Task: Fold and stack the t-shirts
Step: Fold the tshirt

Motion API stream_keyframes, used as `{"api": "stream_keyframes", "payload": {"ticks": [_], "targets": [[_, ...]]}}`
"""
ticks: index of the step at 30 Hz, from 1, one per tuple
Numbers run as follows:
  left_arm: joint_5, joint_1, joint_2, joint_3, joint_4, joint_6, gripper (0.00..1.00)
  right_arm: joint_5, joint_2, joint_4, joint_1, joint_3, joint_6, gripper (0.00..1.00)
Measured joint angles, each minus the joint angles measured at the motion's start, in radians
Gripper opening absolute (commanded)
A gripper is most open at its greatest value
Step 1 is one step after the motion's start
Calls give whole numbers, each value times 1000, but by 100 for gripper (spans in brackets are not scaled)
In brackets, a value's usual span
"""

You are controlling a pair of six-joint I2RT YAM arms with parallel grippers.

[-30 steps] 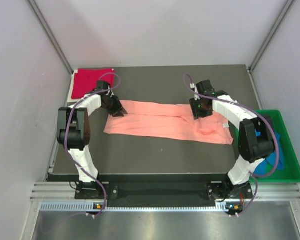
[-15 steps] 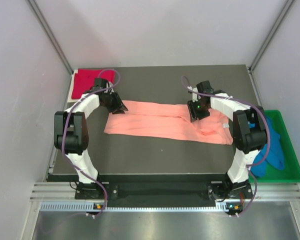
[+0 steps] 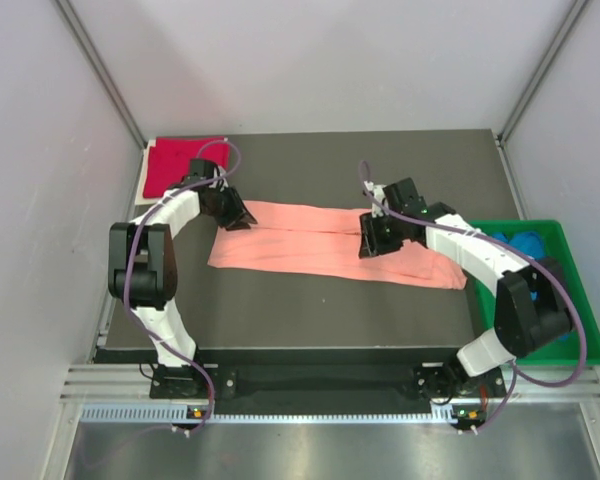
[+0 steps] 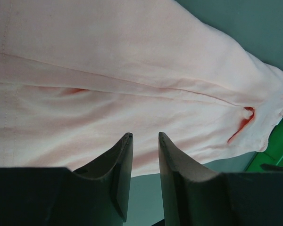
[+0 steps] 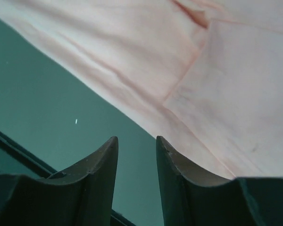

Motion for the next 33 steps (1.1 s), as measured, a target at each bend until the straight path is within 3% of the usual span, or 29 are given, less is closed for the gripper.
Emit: {"api": "stream_keyframes", "payload": {"ticks": [8,17,27,33], "targets": [[6,-89,-5,-47,23,-13,34,257,-101,-31,-95,-2,158,38],[18,-134,-27,-101,76,-45,33,393,-89,-31,-391,-52,280,30],[-8,-129,-27,-156,85,-52,33,437,-120,-65,-426,-255,465,31],[-8,-129,-27,-157,88,-55,33,420,-127,-41,-427,-287,519,30]]}}
